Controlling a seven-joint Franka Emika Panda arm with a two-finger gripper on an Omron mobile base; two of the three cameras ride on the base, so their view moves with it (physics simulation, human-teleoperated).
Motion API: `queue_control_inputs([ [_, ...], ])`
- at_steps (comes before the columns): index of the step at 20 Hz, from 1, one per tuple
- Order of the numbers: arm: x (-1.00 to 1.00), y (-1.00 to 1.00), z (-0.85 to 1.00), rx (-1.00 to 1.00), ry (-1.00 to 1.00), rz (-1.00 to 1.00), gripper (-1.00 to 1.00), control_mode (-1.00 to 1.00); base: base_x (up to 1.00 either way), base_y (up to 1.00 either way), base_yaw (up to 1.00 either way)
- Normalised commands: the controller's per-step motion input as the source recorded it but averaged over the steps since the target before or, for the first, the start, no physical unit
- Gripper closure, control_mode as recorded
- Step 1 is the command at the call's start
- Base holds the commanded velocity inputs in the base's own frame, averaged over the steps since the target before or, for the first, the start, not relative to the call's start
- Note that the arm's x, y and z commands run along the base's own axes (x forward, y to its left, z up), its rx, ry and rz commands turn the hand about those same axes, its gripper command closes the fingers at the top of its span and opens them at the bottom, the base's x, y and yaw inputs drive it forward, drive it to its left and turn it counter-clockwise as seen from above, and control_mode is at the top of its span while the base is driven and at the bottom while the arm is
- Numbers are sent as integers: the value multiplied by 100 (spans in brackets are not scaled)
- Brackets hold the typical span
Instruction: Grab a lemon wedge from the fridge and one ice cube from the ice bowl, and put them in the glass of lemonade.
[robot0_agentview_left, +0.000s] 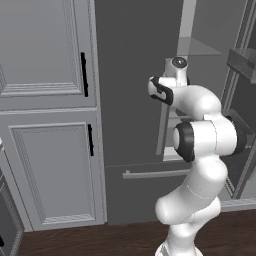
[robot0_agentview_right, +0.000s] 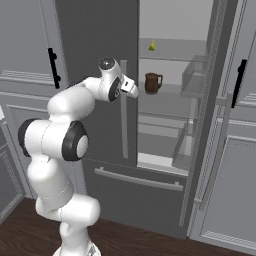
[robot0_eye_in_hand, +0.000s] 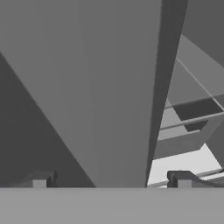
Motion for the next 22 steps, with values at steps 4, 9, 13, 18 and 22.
queue_control_inputs([
  [4, 45, -2, -31, 0, -7, 1, -100, -100, 0, 0, 0],
  [9, 30, -1, -5, -9, 0, 11, -100, -100, 0, 0, 0],
  [13, 43, 1, 0, -3, 0, 11, -100, -100, 0, 0, 0],
  [18, 28, 5, 0, 0, 0, 10, 100, -100, 0, 0, 0],
  [22, 7, 3, 0, -2, 0, 6, 100, -100, 0, 0, 0],
])
